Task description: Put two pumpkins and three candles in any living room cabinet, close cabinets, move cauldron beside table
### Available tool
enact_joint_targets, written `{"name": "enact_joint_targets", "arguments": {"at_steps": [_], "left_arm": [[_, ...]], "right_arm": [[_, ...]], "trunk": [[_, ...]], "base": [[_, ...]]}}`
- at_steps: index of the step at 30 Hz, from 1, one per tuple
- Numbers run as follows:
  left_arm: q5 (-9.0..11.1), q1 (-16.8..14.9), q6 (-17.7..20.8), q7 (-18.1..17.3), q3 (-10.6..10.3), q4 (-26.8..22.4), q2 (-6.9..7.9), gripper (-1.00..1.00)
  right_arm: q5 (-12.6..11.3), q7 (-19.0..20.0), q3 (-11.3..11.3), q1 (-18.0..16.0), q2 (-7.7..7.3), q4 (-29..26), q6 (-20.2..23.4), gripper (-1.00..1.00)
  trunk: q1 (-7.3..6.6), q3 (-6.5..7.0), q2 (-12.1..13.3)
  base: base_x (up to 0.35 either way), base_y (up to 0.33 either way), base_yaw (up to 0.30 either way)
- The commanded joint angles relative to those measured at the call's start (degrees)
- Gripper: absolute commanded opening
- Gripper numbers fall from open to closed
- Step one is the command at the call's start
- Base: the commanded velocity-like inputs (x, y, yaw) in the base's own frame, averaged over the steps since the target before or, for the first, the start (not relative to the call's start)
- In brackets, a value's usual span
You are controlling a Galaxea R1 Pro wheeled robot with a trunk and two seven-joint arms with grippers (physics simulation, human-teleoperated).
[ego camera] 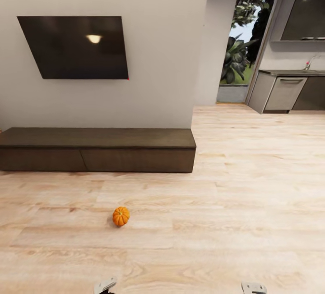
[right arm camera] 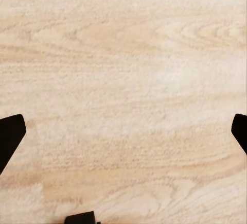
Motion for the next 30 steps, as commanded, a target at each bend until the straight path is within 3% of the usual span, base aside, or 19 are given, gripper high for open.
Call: {"name": "enact_joint_targets", "arguments": {"at_steps": [1, 14, 30], "left_arm": [[0.0, 0.0, 0.0, 0.0, 0.0, 0.0, 0.0, 1.0], [0.0, 0.0, 0.0, 0.0, 0.0, 0.0, -0.01, 1.0], [0.0, 0.0, 0.0, 0.0, 0.0, 0.0, 0.0, 1.0]], "right_arm": [[0.0, 0.0, 0.0, 0.0, 0.0, 0.0, 0.0, 1.0], [0.0, 0.0, 0.0, 0.0, 0.0, 0.0, 0.0, 1.0], [0.1, 0.0, 0.0, 0.0, 0.0, 0.0, 0.0, 1.0]], "trunk": [[0.0, 0.0, 0.0], [0.0, 0.0, 0.0], [0.0, 0.0, 0.0]], "base": [[0.234, 0.0, -0.002], [0.068, -0.004, 0.0], [0.299, -0.083, 0.02]]}}
